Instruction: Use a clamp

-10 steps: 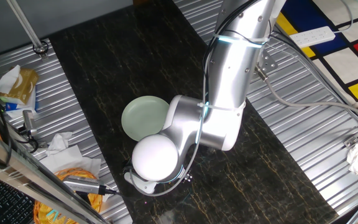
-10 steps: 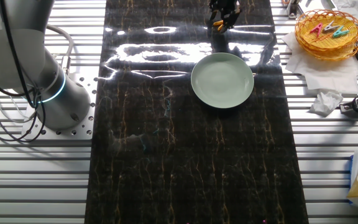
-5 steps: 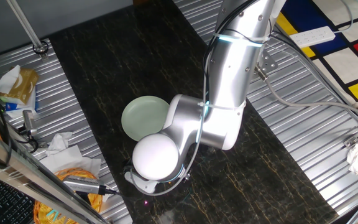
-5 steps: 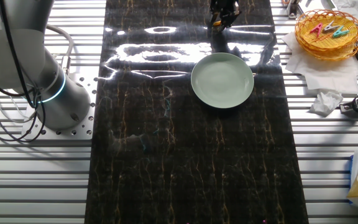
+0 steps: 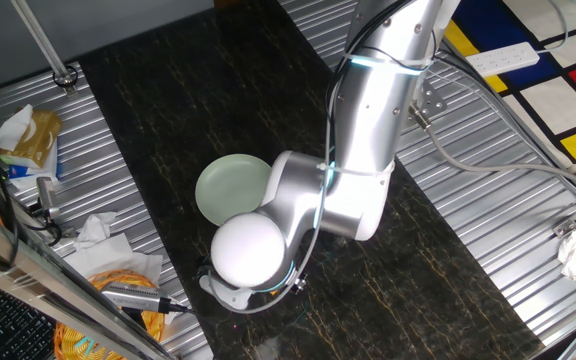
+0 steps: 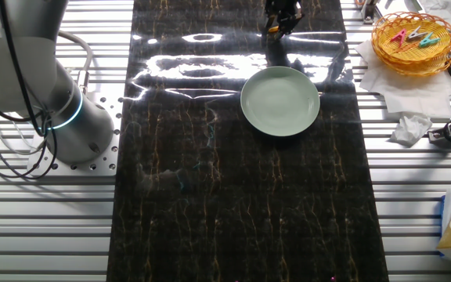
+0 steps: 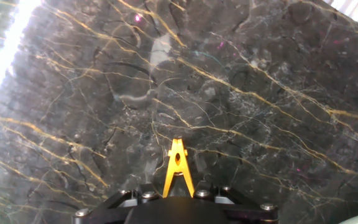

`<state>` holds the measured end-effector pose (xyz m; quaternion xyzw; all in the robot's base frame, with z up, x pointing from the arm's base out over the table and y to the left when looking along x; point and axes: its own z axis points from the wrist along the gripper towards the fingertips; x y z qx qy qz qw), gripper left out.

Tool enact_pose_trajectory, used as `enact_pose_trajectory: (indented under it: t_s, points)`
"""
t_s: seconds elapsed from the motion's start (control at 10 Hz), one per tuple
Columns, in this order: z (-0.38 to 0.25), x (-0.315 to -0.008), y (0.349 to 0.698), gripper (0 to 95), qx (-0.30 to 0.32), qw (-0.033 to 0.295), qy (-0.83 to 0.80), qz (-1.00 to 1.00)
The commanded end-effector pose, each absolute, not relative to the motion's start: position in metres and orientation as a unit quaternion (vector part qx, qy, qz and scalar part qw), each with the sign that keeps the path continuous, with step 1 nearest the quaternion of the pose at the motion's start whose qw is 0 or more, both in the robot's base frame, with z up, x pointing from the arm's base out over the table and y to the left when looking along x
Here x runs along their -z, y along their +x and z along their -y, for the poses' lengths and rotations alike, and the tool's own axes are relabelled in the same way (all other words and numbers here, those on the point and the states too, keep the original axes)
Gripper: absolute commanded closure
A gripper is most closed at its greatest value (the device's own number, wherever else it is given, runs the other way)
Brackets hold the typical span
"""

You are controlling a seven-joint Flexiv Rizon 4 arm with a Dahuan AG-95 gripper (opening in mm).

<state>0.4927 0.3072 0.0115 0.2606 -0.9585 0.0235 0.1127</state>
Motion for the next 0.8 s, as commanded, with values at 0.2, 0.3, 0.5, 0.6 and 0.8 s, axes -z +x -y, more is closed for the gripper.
enact_pose_trajectory:
  t_s: [0.2, 0.3, 0.5, 0.6, 0.8]
  points:
    - [-0.3075, -0.0116, 0.4926, 57.0, -0.023, 0.112, 0.261, 0.959]
    - [-0.3078, -0.0115, 0.4925, 57.0, -0.023, 0.112, 0.260, 0.959]
    - [-0.3081, -0.0114, 0.4924, 57.0, -0.023, 0.112, 0.260, 0.959]
    - [-0.3081, -0.0114, 0.4924, 57.0, -0.023, 0.112, 0.260, 0.959]
    - [-0.3086, -0.0113, 0.4924, 57.0, -0.020, 0.111, 0.260, 0.959]
